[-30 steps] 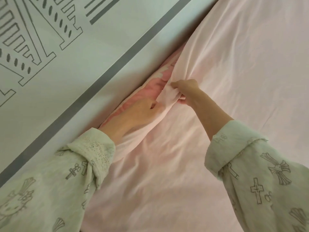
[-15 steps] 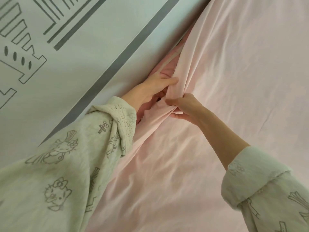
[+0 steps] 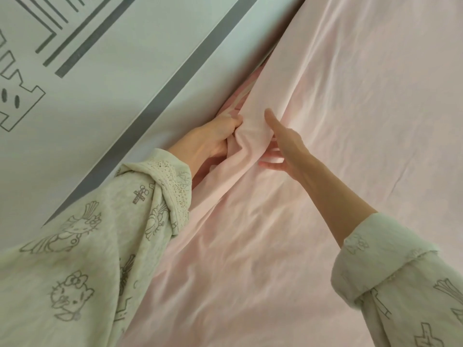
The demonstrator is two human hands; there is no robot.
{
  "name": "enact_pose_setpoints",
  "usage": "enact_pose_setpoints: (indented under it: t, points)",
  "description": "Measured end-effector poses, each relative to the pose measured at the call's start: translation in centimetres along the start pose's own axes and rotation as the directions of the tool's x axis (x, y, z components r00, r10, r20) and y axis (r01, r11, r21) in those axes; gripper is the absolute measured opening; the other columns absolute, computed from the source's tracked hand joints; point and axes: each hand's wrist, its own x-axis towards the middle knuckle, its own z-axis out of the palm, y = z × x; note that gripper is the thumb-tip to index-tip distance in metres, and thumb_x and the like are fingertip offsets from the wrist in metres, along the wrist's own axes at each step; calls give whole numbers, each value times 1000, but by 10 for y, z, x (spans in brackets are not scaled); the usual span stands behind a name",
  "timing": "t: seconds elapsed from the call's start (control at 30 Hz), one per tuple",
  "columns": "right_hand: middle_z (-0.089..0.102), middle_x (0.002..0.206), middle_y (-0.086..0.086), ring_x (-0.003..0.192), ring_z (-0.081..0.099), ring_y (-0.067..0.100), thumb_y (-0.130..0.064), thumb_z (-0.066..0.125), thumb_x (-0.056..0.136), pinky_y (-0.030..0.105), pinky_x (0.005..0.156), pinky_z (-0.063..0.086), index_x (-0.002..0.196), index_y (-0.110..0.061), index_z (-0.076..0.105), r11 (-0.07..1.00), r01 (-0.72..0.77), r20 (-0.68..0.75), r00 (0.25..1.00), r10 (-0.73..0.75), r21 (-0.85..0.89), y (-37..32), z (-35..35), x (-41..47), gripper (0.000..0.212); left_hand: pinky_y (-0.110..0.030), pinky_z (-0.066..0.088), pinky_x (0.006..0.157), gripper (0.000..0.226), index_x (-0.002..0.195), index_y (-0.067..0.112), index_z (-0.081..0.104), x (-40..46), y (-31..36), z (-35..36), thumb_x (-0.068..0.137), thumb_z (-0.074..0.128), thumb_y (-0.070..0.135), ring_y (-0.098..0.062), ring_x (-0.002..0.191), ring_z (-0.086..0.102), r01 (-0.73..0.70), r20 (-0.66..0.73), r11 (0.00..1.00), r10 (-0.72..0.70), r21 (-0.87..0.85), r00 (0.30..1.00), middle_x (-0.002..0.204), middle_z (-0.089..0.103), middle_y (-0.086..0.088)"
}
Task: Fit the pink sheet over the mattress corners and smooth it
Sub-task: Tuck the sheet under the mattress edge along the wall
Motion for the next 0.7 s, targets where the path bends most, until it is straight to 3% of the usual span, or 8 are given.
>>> enact_pose_setpoints:
  t: [0.07,0.13,0.2,0.23,0.4,0.57,0.67,0.7]
  points:
    - [65,110,4,96,66,21,-49,60,82,31,66,59,113,-9,58,999,22,-63,998,-24,-24,-9,5,5,50,-41,51,94,21,105,17,52,3,-2,-1,101,33,12,-23,101,64,3,36,1000,-3,-6,999,107,64,-10]
    - [62,114,7,92,64,22,-27,56,86,30,59,58,109,-7,55,999,36,-132,990,-41,-35,-16,9,10,30,-29,59,74,19,114,11,53,2,-1,-5,99,40,12,-13,79,70,-7,20,997,5,79,1000,96,65,-9]
    - [59,111,10,81,61,21,-12,50,86,29,55,55,103,-8,50,998,47,-175,983,-51,-30,-21,12,13,18,-18,51,48,3,94,16,54,0,-1,-9,95,51,15,-3,50,60,-19,-106,949,55,313,993,76,59,-2]
    - [59,110,11,79,61,21,-9,48,85,28,54,55,102,-9,50,998,51,-188,981,-58,-39,-23,12,14,16,-18,46,46,11,84,20,49,2,-3,-13,92,56,17,-4,49,56,-42,-172,906,125,422,977,75,55,0]
    - [59,105,11,69,59,18,-7,43,86,28,53,54,103,-7,50,995,57,-159,985,-70,-84,-23,10,17,18,-26,36,72,18,91,19,46,9,-16,-34,85,63,21,-15,88,47,-172,-186,582,503,795,844,102,52,0]
    - [58,84,5,63,58,15,-9,43,88,25,50,53,101,-7,50,995,32,-121,992,-44,-98,-25,8,13,15,-41,45,94,28,111,12,55,6,-20,-41,83,56,13,-28,106,56,-28,-89,271,411,962,907,116,57,-10]
    - [57,78,5,63,59,16,-10,44,88,26,55,55,97,-6,51,997,14,-99,995,-22,-82,-27,8,12,13,-38,48,84,24,101,14,61,-7,-6,-24,86,44,6,-25,88,56,-137,-120,380,580,915,806,100,59,-10]
    - [57,78,6,64,58,17,-10,45,87,27,57,56,94,-6,52,997,13,-91,996,-20,-73,-27,8,12,10,-37,48,80,18,96,16,60,-14,-2,-16,89,44,12,-22,80,55,-200,-108,461,559,865,822,90,60,-6]
